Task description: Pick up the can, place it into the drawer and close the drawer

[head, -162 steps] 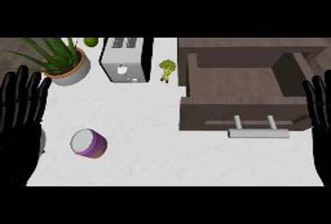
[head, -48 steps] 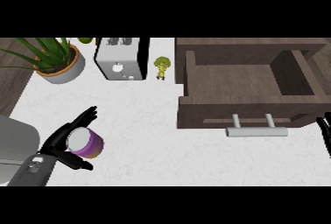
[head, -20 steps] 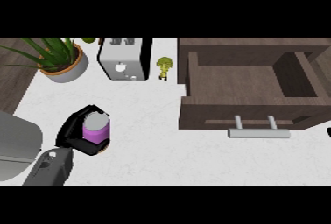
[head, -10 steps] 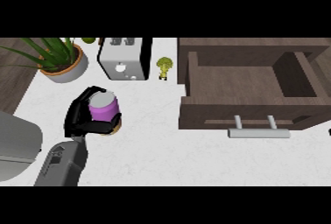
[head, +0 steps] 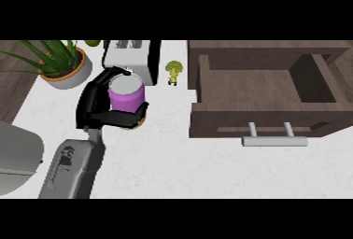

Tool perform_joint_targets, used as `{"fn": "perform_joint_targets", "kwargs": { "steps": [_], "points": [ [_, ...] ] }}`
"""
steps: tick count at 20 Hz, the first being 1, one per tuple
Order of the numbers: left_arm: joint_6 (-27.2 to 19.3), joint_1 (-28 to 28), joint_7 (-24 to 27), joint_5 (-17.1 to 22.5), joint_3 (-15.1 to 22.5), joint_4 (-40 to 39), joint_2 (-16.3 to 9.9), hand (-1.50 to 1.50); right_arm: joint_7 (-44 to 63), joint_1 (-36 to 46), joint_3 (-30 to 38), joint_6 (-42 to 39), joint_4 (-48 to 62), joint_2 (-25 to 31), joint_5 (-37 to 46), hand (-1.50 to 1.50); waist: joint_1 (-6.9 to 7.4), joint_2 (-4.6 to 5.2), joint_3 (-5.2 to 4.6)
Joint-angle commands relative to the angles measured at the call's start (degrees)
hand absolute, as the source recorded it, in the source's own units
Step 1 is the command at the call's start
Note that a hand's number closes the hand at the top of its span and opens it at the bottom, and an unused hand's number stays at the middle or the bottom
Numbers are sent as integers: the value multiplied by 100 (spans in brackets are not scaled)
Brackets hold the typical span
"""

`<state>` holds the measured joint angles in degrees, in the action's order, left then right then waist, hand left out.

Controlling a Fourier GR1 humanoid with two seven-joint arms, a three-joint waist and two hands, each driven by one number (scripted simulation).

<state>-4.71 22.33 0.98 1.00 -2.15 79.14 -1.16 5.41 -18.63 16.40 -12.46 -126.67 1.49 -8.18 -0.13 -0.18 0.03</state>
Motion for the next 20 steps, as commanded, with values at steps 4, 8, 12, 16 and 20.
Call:
{"fn": "perform_joint_targets", "kwargs": {
  "steps": [4,8,12,16,20],
  "points": [
    [-808,1175,-825,-72,678,-97,113,150,266,135,-97,121,-186,-26,84,-150,-46,18,-3],
    [-1252,1880,-1438,-231,941,-77,115,150,-107,-91,-62,-45,2,-135,106,-150,-78,14,0],
    [-1579,2753,-1747,-249,1109,-437,116,150,-78,159,163,-75,261,86,-144,-150,-88,24,1],
    [-1967,3472,-1828,-7,1157,-947,116,150,192,53,39,-43,-140,36,-27,-150,-107,24,-1],
    [-2053,3715,-1779,110,1340,-1368,116,150,121,-112,-73,-94,-190,-39,44,-150,-96,22,0]
  ]
}}
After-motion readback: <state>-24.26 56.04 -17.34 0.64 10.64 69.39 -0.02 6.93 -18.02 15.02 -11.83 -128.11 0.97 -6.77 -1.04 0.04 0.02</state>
